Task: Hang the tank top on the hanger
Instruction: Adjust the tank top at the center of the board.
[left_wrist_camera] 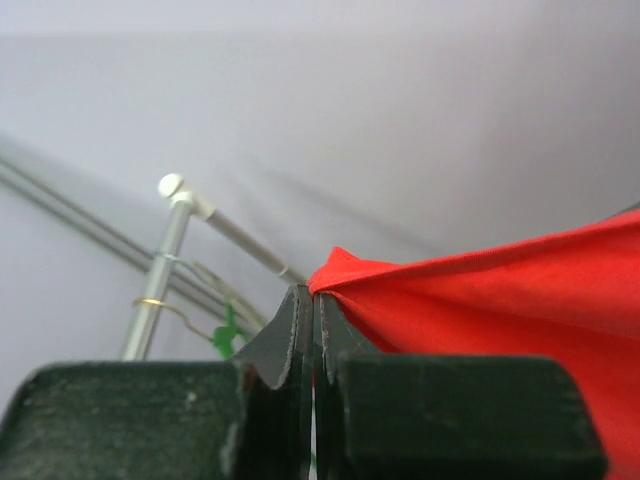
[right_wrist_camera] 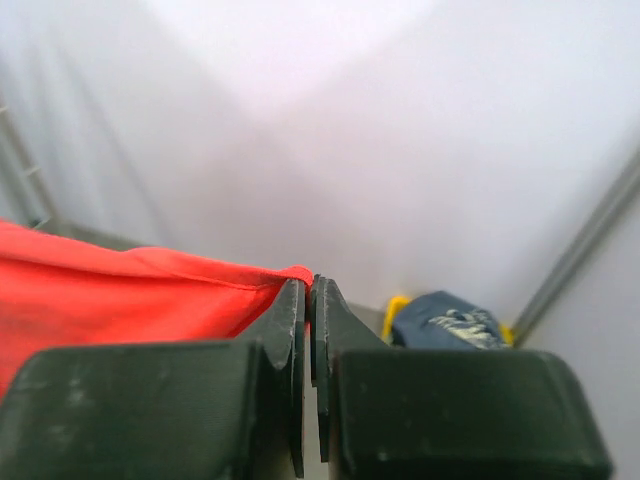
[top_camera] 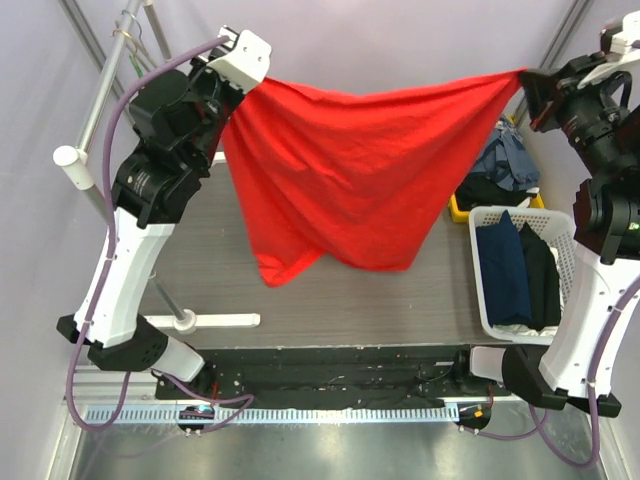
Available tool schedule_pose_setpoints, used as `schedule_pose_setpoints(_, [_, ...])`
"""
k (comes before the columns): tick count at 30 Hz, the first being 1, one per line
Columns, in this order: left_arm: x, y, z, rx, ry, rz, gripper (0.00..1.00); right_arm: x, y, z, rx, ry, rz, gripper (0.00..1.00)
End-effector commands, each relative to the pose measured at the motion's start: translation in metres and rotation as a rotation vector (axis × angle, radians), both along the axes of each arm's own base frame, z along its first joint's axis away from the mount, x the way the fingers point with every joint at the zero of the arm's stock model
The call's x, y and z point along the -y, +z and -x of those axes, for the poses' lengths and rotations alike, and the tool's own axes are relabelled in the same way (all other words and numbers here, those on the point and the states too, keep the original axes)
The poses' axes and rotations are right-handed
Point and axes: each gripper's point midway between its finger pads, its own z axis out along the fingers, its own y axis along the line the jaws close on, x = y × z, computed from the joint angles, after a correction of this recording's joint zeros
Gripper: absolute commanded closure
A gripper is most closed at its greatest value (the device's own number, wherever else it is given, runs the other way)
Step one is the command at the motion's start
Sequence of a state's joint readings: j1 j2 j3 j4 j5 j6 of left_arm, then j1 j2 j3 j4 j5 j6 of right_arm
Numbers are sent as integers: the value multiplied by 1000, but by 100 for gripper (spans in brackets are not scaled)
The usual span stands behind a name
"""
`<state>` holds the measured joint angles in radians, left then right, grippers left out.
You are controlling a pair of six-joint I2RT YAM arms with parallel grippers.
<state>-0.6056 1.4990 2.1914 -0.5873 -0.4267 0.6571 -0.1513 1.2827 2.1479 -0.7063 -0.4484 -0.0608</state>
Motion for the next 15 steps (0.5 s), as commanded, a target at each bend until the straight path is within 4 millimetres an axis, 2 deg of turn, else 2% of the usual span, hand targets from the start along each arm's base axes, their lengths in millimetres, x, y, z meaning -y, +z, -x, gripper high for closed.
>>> schedule_pose_setpoints(1, [-24,-5,-21,31,180,-109,100,52,18,-43,83,-264,-56,99])
schedule_pose_setpoints(3, [-21,-15,-41,39,206,-134,100,60,11,-60,71,-295,-54,99])
schedule_pose_setpoints(5, [-18,-19,-55,53,221,-176,100,65,2,-85,54,-303,-62,99])
schedule_pose_setpoints(7, [-14,-17,-75,91,242,-197,100,69,10,-94,75,-316,-74,99])
schedule_pose_setpoints(8, [-13,-13,-80,110,244,-191,99,72,0,-115,45,-318,-77,99])
schedule_pose_setpoints(9, [-8,-19,-95,110,251,-195,100,71,13,-114,76,-313,-81,99])
schedule_pose_setpoints(10, [-10,-2,-94,148,256,-166,100,71,12,-121,76,-307,-86,99])
schedule_pose_setpoints(11, [-8,2,-98,161,256,-154,100,70,10,-129,72,-294,-85,99])
schedule_pose_setpoints(12, [-5,0,-107,164,258,-155,100,66,16,-129,92,-269,-80,99])
schedule_pose_setpoints(13, [-8,20,-103,212,264,-123,100,64,19,-130,99,-258,-79,99])
schedule_pose_setpoints(14, [-6,30,-102,249,262,-111,100,64,17,-135,94,-253,-78,99])
schedule_pose_setpoints(15, [-8,42,-99,279,263,-97,100,62,26,-131,117,-246,-76,99])
